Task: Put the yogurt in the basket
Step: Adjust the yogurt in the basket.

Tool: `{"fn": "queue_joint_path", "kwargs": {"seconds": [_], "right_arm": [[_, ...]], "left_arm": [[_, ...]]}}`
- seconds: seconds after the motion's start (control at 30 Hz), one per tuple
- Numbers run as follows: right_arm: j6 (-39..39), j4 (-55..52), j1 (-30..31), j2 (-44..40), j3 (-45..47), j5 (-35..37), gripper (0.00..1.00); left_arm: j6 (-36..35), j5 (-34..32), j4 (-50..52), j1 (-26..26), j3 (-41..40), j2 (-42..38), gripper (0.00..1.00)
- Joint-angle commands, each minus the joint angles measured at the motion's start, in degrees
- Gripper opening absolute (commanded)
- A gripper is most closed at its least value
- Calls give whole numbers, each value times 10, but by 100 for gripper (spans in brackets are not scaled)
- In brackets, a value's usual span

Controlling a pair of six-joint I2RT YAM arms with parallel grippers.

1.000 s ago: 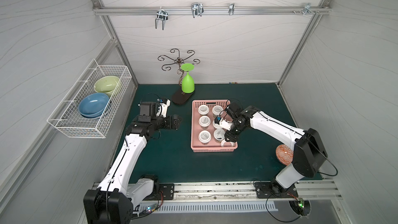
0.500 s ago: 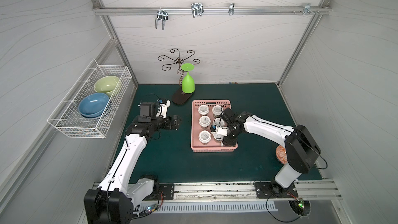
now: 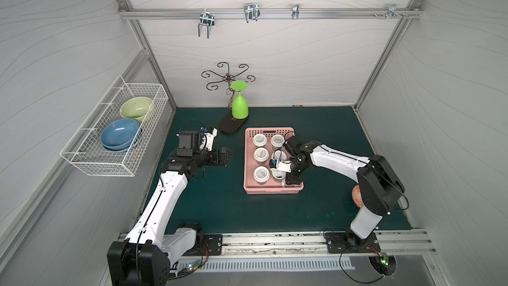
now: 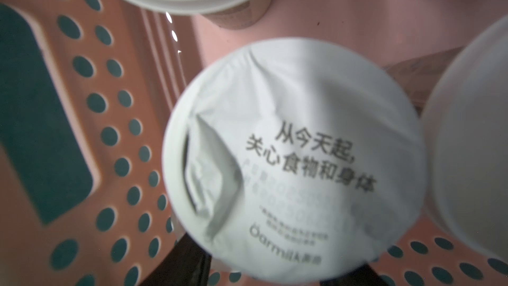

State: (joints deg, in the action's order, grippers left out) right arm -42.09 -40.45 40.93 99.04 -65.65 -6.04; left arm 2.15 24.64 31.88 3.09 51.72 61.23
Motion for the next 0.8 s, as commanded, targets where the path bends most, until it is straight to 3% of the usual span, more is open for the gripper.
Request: {"fn": "queue_joint_path", "kwargs": {"seconds": [0.0, 0.47, 0.57, 0.77], "right_arm": [[-7, -5, 3, 15, 5, 4, 59], [-19, 30, 29, 35, 27, 28, 58], [-22, 38, 28, 33, 30, 25, 49], [-29, 36, 23, 19, 24, 25, 17]], "left_arm": [[-3, 8, -25, -3, 2, -3, 98], [-2, 10, -25, -3, 3, -1, 98], [-1, 9, -24, -3, 6, 1, 98], [-2, 7, -21, -3, 9, 3, 98]]}}
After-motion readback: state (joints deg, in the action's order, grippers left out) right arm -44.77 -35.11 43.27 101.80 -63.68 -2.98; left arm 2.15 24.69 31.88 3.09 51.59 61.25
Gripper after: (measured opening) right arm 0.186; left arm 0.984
